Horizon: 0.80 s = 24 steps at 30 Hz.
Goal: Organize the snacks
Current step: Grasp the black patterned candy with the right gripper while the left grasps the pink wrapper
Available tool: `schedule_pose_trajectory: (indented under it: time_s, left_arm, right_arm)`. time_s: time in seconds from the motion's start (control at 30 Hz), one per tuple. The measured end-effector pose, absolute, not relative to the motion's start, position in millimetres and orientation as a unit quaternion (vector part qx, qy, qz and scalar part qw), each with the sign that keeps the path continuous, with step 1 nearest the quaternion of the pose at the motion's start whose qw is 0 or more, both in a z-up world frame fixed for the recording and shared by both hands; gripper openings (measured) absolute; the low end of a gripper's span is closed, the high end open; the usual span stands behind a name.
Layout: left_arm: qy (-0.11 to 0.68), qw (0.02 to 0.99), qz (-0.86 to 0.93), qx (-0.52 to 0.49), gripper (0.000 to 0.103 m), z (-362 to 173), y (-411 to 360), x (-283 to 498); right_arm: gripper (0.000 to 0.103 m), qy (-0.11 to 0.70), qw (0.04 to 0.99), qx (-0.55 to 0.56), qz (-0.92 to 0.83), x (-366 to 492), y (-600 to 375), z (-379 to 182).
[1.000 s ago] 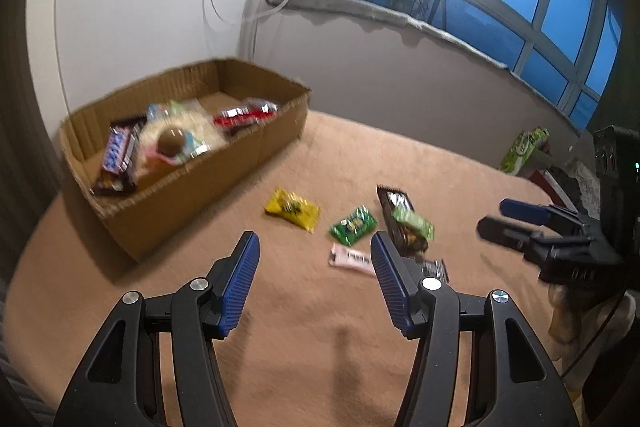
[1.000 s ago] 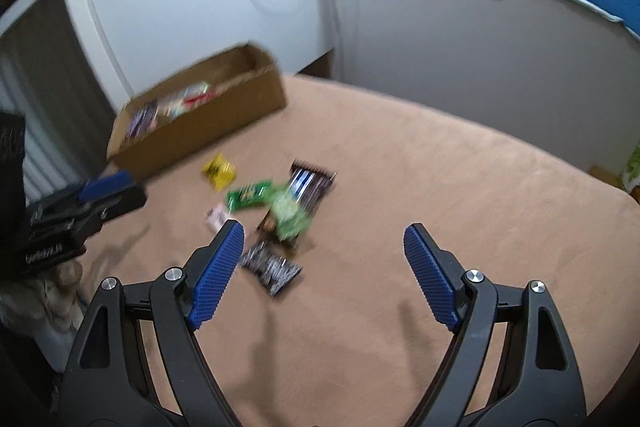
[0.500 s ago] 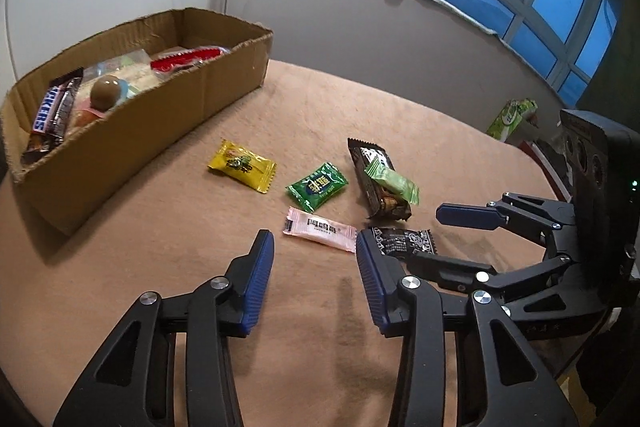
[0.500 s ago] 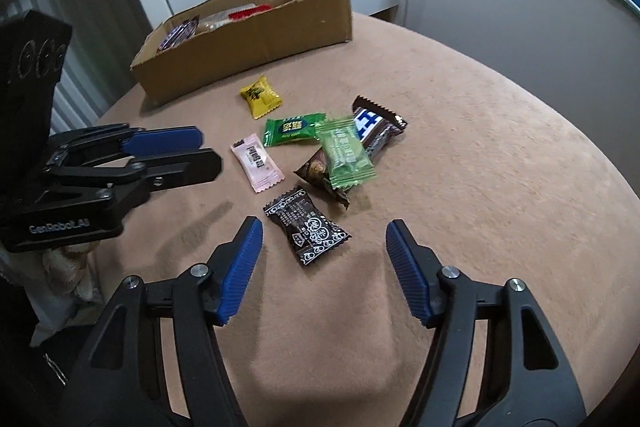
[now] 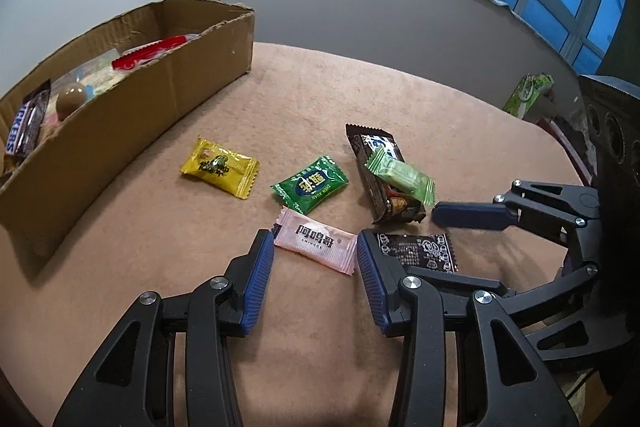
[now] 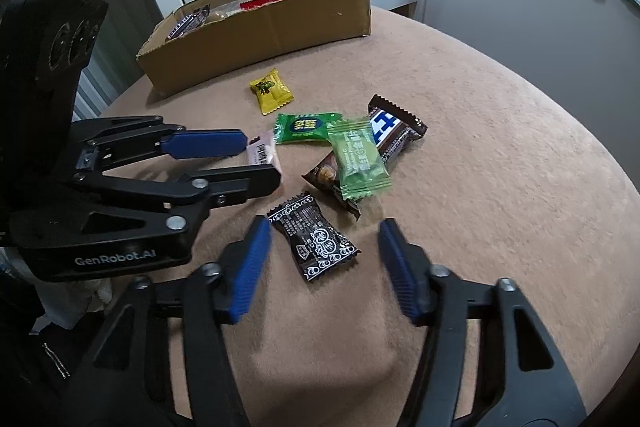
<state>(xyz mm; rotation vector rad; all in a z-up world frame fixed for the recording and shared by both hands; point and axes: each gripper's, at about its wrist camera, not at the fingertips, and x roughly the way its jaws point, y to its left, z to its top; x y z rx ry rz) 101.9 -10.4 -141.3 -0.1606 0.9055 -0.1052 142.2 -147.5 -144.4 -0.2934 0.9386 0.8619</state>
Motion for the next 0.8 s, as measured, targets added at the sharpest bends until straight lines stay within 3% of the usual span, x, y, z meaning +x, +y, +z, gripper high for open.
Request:
schedule_pose_trajectory:
  time_s: [0.43,0.53,0.6,0.7,0.8]
  left_arm:
    - [0.446,0.894,-0.037,-0.023,0.046,-142.9,-18.7,122.7]
    - [0.444,0.895,-0.039,-0.009,0.045,-143.4,-19.9,123.5]
    - [0.442,0.896,-0.039,0.000,0.045,-144.0,-21.5,123.1]
    - [0.439,0.898,-0.037,0.000,0.039,-143.5,-21.0,122.0]
    - [0.437,0.899,-0.035,-0.010,0.030,-142.6,-15.3,121.5]
  right_arm:
    - [0.054,0.430,0.792,-0.151,0.407,141.3,-138.3,-146.8]
    - [0.048,0.430,0.793,-0.150,0.404,141.7,-141.4,-146.9]
    - [0.039,0.429,0.795,-0.152,0.402,141.3,-142.9,-146.9]
    - [0.031,0.429,0.794,-0.156,0.401,140.3,-145.3,-146.6]
    - [0.029,0.431,0.794,-0.152,0.401,140.1,-149.3,-146.5]
